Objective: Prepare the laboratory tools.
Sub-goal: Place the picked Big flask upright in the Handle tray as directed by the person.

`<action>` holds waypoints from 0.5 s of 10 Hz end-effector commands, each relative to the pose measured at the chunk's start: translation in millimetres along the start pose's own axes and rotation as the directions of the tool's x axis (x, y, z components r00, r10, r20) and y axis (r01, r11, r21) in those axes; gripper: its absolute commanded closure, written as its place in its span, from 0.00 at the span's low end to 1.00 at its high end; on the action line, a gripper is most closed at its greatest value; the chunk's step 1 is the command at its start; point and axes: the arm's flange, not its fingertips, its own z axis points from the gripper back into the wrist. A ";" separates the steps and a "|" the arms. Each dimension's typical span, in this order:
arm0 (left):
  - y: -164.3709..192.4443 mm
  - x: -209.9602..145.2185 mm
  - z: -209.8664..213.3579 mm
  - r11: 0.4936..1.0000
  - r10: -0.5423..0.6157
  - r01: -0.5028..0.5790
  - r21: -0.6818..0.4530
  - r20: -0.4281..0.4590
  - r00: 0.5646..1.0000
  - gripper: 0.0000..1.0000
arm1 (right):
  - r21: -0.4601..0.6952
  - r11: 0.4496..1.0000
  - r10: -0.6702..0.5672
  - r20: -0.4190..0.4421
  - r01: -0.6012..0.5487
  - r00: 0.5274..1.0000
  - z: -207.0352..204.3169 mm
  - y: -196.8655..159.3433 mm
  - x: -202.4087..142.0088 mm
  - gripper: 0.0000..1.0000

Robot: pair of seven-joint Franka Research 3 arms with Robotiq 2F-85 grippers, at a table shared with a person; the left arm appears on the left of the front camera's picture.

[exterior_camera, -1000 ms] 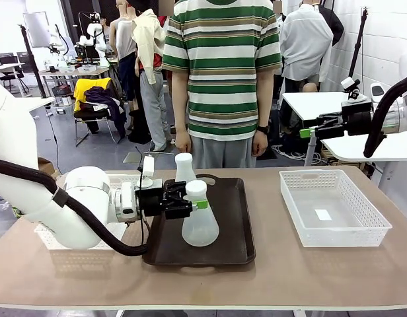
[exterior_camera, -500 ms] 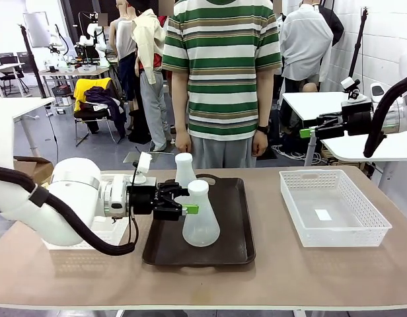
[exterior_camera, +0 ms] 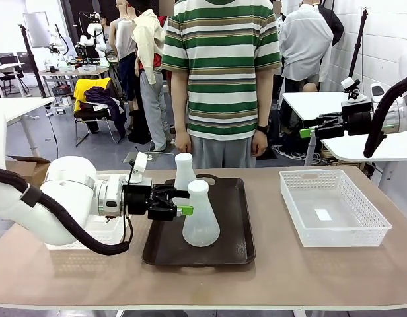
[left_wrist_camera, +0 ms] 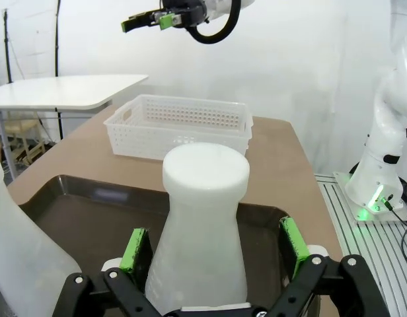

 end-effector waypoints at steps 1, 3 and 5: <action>-0.9 1.1 -1.1 1.000 -0.002 0.002 -0.009 0.011 1.000 0.00 | 0.001 1.000 0.004 -0.015 -0.004 1.000 -0.2 1.0 -0.2 0.00; -0.9 1.1 -1.1 1.000 -0.002 0.002 -0.009 0.011 1.000 0.00 | 0.001 1.000 0.004 -0.015 -0.004 1.000 -0.2 1.0 -0.2 0.00; -0.9 1.1 -1.1 1.000 -0.002 0.002 -0.009 0.011 1.000 0.00 | 0.001 1.000 0.004 -0.015 -0.004 1.000 -0.2 1.0 -0.2 0.00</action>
